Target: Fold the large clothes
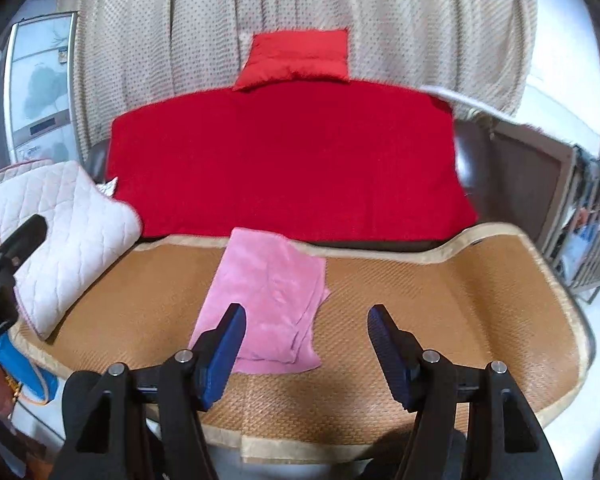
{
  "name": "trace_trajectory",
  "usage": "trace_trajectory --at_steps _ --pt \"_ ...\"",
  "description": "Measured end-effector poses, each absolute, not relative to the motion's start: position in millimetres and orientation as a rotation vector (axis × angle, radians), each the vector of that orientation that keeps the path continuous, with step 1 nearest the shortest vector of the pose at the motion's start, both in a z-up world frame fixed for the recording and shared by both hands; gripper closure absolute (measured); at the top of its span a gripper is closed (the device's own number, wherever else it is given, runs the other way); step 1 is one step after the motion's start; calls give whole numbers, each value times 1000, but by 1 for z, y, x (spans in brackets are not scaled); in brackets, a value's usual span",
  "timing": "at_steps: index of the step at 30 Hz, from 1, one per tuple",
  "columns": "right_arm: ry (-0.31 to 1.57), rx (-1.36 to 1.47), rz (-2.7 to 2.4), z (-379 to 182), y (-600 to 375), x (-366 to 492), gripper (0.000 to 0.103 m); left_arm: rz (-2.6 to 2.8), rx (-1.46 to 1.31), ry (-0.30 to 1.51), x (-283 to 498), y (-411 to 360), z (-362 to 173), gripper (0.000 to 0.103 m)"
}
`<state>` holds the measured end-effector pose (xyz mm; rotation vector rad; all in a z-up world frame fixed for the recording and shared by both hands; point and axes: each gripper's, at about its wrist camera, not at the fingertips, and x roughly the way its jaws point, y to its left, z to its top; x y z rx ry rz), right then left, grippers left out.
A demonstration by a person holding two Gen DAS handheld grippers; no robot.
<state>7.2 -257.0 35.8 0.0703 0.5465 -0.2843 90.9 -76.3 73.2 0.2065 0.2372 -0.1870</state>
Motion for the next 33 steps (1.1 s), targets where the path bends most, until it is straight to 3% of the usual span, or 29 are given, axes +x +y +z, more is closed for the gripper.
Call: trace_trajectory --at_steps 14,33 --pt "375 -24 -427 82 -241 -41 36 -202 194 171 63 -74 96 1" --pt "296 -51 -431 106 -222 -65 35 -185 161 125 48 -64 113 1"
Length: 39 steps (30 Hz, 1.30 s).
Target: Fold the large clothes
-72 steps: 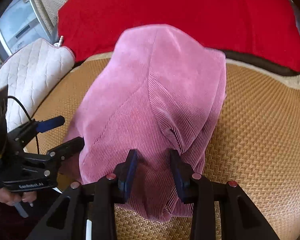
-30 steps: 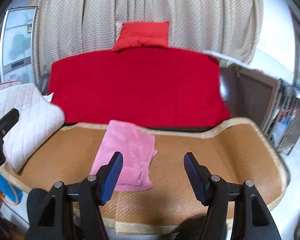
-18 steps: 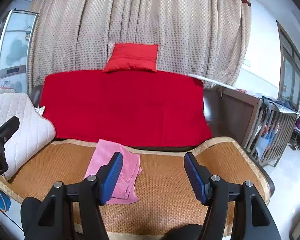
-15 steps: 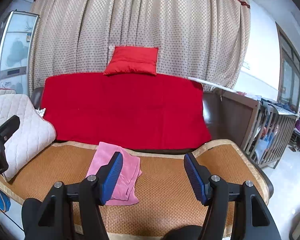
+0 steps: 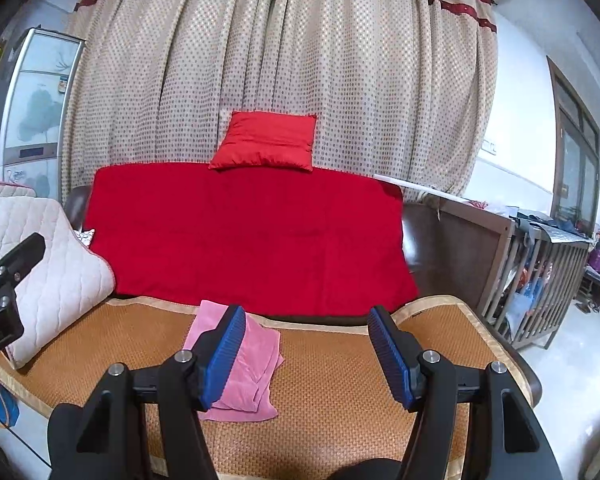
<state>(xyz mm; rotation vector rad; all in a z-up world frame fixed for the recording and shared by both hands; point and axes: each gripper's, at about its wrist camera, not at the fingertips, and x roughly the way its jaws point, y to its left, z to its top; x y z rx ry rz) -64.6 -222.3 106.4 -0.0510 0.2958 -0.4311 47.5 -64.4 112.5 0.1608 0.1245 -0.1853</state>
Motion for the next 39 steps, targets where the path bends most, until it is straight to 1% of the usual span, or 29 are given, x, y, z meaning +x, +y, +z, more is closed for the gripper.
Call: trace_trajectory --at_steps 39 --pt "270 -66 -457 112 -218 -72 35 -180 152 107 40 -60 115 1"
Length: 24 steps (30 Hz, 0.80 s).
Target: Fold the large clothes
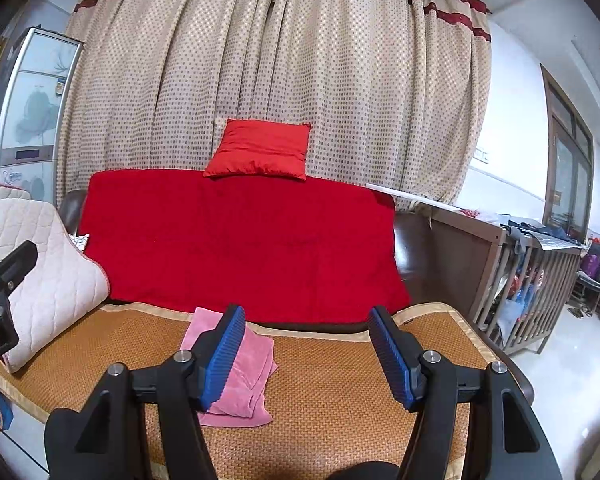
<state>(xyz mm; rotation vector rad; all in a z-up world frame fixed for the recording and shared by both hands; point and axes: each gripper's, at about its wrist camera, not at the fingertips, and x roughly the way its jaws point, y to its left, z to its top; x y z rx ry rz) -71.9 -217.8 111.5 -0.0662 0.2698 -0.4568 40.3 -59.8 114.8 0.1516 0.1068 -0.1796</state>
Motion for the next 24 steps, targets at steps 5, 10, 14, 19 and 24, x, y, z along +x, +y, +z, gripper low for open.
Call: trace_trajectory --at_steps 5,10,14,19,24 --pt "275 -68 -460 111 -216 -73 35 -184 151 111 41 -59 114 1" --pt "284 -71 -469 109 -218 -70 35 -188 155 116 41 -60 112 1" --pt "298 -67 -480 106 -222 -67 35 -191 157 120 41 -60 111 1" --pt "326 -60 -485 99 -228 -62 35 -191 168 129 43 -62 107 1" --pt "320 -58 -487 97 -229 -64 35 -189 165 133 43 -61 106 1"
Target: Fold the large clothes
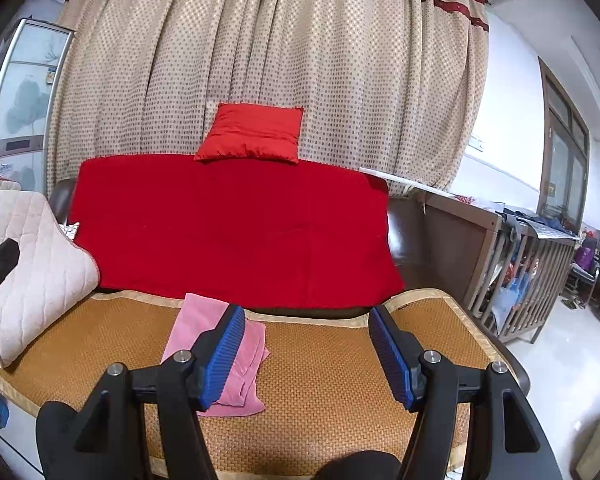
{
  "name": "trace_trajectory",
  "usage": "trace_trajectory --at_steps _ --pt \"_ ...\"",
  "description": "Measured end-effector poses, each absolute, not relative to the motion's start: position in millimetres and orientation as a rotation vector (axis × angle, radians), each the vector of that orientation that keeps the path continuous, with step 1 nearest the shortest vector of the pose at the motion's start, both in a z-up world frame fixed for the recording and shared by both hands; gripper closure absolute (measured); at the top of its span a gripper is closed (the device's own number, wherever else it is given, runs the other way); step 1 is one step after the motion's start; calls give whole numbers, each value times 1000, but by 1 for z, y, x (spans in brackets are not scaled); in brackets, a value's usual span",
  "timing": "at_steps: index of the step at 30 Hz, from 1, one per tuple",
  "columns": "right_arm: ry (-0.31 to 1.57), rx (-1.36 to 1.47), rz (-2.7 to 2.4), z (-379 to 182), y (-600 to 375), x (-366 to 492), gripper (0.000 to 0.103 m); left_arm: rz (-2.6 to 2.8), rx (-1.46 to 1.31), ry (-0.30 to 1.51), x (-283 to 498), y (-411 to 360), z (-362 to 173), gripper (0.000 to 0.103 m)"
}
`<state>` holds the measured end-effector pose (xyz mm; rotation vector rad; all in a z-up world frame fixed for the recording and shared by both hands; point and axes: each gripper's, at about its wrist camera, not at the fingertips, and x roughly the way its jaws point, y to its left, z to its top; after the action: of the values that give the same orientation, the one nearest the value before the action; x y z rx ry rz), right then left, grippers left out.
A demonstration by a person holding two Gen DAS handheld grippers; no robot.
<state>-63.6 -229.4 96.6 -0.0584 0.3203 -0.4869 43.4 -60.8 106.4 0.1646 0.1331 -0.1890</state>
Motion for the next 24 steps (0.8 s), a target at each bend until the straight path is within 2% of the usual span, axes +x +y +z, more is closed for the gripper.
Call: trace_trajectory --at_steps 24 --pt "508 -58 -468 37 -242 -11 35 -183 193 293 85 -67 58 1"
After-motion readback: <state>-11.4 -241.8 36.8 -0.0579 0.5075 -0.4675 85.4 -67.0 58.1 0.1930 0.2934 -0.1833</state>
